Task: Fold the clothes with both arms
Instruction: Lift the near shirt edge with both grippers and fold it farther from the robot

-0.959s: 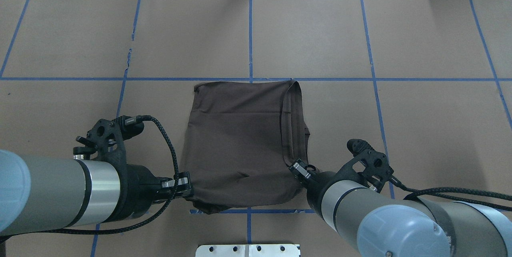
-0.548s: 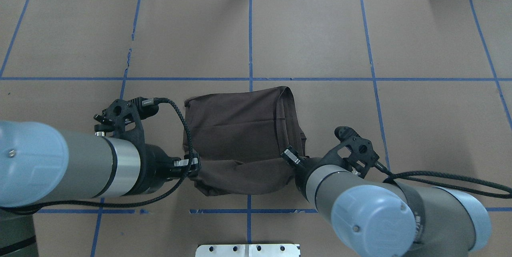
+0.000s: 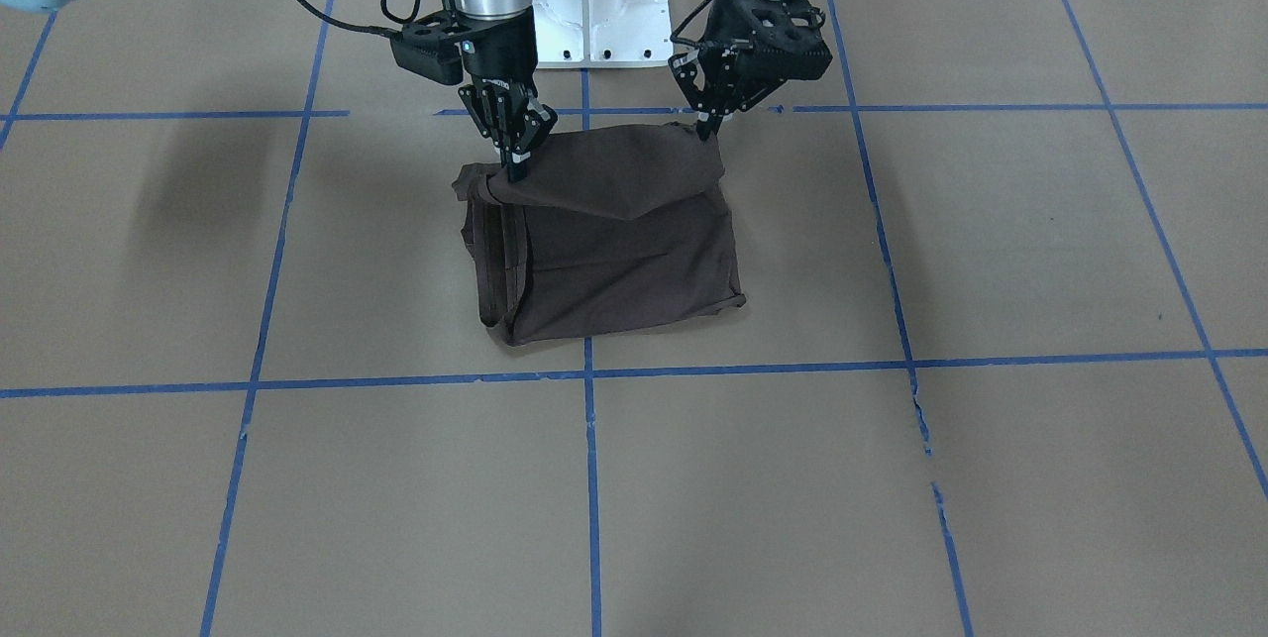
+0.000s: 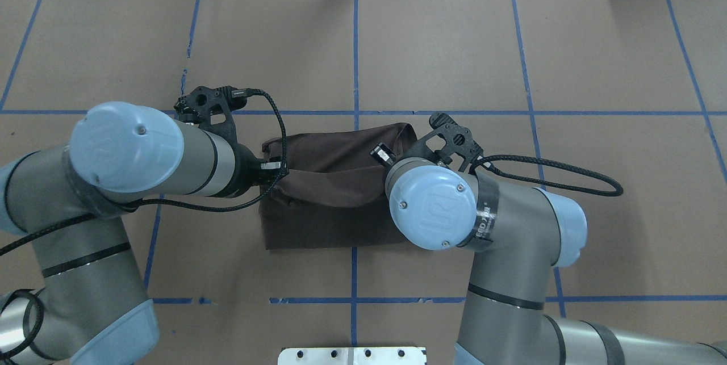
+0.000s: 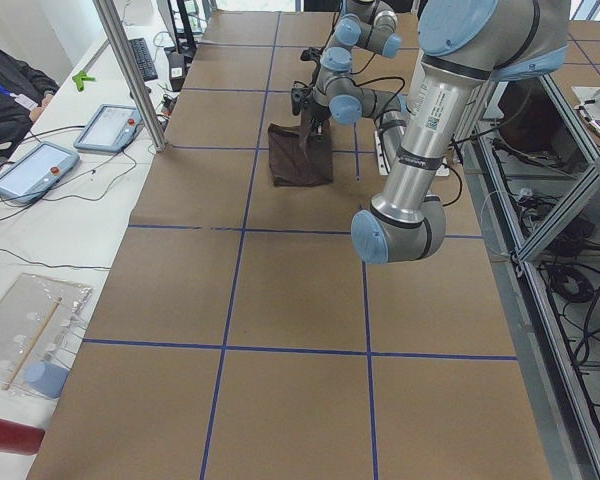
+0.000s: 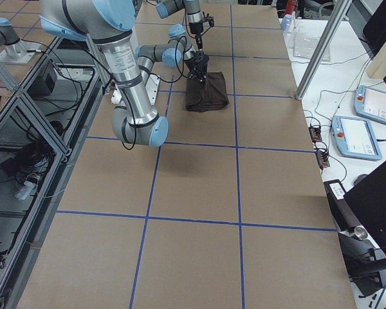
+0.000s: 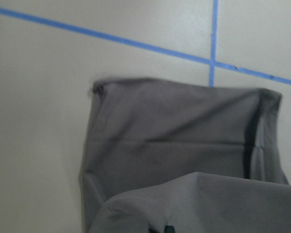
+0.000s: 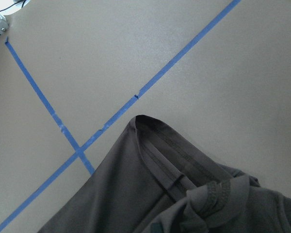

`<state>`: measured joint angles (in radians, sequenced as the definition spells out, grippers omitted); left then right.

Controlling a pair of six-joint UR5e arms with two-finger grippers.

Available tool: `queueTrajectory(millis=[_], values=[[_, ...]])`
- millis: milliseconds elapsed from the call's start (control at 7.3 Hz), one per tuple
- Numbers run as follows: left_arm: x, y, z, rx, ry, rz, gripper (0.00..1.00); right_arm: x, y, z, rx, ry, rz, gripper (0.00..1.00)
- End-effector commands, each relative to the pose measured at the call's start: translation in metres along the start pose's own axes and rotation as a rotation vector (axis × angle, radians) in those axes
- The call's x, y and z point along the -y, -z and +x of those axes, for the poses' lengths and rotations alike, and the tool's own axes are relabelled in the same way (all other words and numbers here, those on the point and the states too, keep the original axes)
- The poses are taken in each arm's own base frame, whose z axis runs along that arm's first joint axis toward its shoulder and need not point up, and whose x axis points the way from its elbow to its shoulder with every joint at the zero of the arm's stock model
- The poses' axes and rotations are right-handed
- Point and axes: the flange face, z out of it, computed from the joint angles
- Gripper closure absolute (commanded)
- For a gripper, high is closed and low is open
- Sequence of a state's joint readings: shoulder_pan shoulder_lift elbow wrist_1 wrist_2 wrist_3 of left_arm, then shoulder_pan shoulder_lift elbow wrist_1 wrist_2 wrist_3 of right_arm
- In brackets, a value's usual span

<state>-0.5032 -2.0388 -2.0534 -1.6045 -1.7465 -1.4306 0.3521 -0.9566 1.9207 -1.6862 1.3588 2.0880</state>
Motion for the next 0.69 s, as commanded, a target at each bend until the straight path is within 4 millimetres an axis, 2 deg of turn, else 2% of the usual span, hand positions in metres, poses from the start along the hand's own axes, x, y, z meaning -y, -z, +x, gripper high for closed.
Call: queueTrajectory(millis=[0,548], values=[[0.013,-0.027,-0.006,0.02,0.003,0.014,1.0,0.002,-0.037,-0.016,0.012,0.013,0.007,1.0],[0.018,-0.057,-0.013,0.041,0.007,0.012,1.0,0.005,-0.076,-0.026,0.008,0.035,0.018,1.0]])
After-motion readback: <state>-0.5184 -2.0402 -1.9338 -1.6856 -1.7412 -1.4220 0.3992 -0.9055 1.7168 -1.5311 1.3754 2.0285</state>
